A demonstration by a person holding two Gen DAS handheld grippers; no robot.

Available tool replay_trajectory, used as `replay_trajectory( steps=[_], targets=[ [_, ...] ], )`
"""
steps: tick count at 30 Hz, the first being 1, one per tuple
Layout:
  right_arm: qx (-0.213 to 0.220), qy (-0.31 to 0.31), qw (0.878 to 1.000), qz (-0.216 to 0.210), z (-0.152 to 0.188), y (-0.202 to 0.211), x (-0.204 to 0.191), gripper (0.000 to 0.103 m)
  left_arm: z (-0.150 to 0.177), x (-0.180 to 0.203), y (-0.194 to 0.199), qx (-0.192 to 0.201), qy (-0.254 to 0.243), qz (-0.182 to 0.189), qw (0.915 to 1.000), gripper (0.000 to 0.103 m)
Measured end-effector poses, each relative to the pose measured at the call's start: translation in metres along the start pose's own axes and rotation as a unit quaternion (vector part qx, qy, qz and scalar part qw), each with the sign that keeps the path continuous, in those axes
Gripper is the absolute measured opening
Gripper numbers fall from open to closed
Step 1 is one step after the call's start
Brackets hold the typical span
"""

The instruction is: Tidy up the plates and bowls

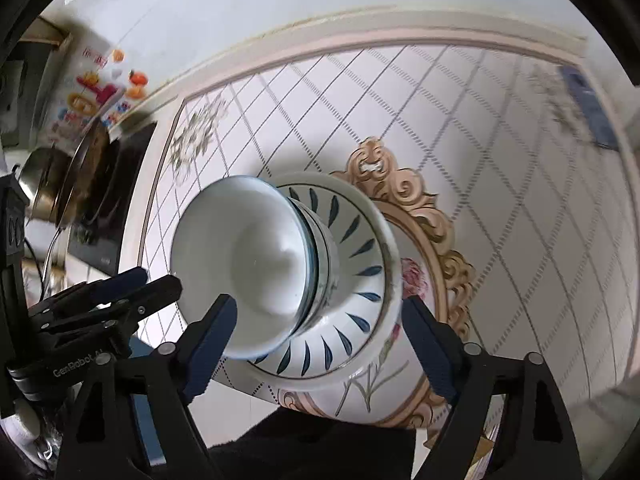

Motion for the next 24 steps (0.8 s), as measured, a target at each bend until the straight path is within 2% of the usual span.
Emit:
replay_trajectory(
  steps=[3, 7, 11, 14, 18, 24],
  targets=[
    [0.03, -0.014, 0.999, 0.022, 0.009, 0.023, -0.002, 0.091, 0.003, -0.002, 0.018, 0.022, -0.007, 0.0, 0.9997, 0.086],
    [0.07, -0.018, 0.996, 0.05, 0.024, 0.056, -0.01, 0.091, 0.01, 0.001, 0.051, 0.061, -0.013, -0.004, 0.9981, 0.087],
    [0.101, -0.01, 0.993, 0.054, 0.041, 0.092, -0.023, 0.092, 0.022, 0.008, 0.091, 0.109, -0.017, -0.01, 0.9938, 0.093],
    [0.138, 0.004, 0.988, 0.066, 0.055, 0.128, -0.034, 0.094, 0.035, 0.015, 0.122, 0.147, -0.014, -0.011, 0.9889, 0.099],
    [0.189, 0.026, 0.978, 0.085, 0.078, 0.18, -0.047, 0.097, 0.057, 0.02, 0.162, 0.197, -0.014, -0.017, 0.9801, 0.1],
    [0.242, 0.058, 0.964, 0.094, 0.116, 0.241, -0.063, 0.1, 0.091, 0.023, 0.205, 0.24, -0.004, -0.042, 0.9698, 0.1]
  ],
)
Point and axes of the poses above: each gripper's, at about its wrist camera, not at the fingertips, and y roughly against the way its jaws point, x to its right, z to its underside, the point moved 6 cm from there along -y, roughly the way its jaws point
